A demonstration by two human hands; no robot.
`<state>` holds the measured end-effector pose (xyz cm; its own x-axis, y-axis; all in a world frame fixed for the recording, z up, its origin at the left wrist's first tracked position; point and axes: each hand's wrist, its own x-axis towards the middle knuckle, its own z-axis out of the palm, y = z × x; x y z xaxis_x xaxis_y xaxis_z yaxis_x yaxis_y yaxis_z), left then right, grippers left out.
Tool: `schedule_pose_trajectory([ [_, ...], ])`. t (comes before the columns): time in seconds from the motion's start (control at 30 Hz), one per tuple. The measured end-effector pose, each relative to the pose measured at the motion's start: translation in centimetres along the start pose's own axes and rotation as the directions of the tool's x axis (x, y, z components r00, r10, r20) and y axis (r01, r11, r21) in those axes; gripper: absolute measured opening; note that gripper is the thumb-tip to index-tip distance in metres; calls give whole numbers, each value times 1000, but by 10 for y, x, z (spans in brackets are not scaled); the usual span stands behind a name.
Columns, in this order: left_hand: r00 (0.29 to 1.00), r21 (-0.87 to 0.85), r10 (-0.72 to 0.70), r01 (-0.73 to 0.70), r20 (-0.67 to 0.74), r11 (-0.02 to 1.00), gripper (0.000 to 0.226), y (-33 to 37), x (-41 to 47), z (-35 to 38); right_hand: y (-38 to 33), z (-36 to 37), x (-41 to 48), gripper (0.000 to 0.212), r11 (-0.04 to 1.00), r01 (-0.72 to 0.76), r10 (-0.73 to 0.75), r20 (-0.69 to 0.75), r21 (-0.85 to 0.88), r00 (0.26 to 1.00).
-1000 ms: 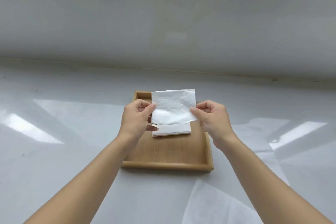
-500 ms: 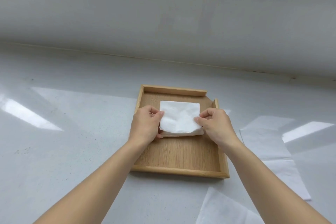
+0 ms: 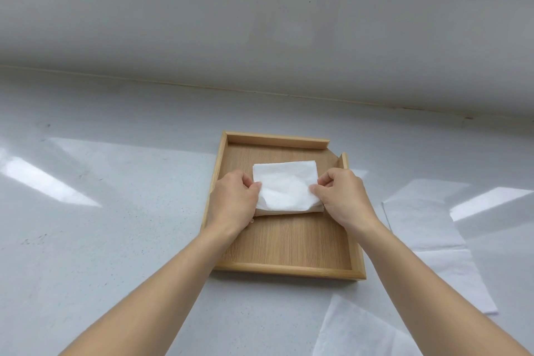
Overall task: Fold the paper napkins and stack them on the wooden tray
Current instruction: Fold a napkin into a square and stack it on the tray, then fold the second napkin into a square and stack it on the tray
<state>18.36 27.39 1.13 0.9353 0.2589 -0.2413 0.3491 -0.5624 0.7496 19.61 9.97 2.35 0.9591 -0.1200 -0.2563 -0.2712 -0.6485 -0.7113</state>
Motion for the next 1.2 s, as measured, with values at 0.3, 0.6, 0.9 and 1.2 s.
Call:
schedule_pose_trajectory([
  [0.3,992,32,47,-44,-120,999,15,3,-5,-7,-1,-3,-9,15,993,82,-92,-119,-89,989],
  [0.6,778,372,590,-493,-216,786,48,19,-35,-11,12,-24,-30,51,806,423,-556,-284,-415,781],
  [0.9,653,480,757,-656,-26,582,71,41,-61,19,44,-54,-50,78,754,380,-580,-270,-536,769],
  [1.2,616,466,787,-704,25,536,70,76,-86,71,108,-115,-70,80,793,225,-488,-369,-566,791],
])
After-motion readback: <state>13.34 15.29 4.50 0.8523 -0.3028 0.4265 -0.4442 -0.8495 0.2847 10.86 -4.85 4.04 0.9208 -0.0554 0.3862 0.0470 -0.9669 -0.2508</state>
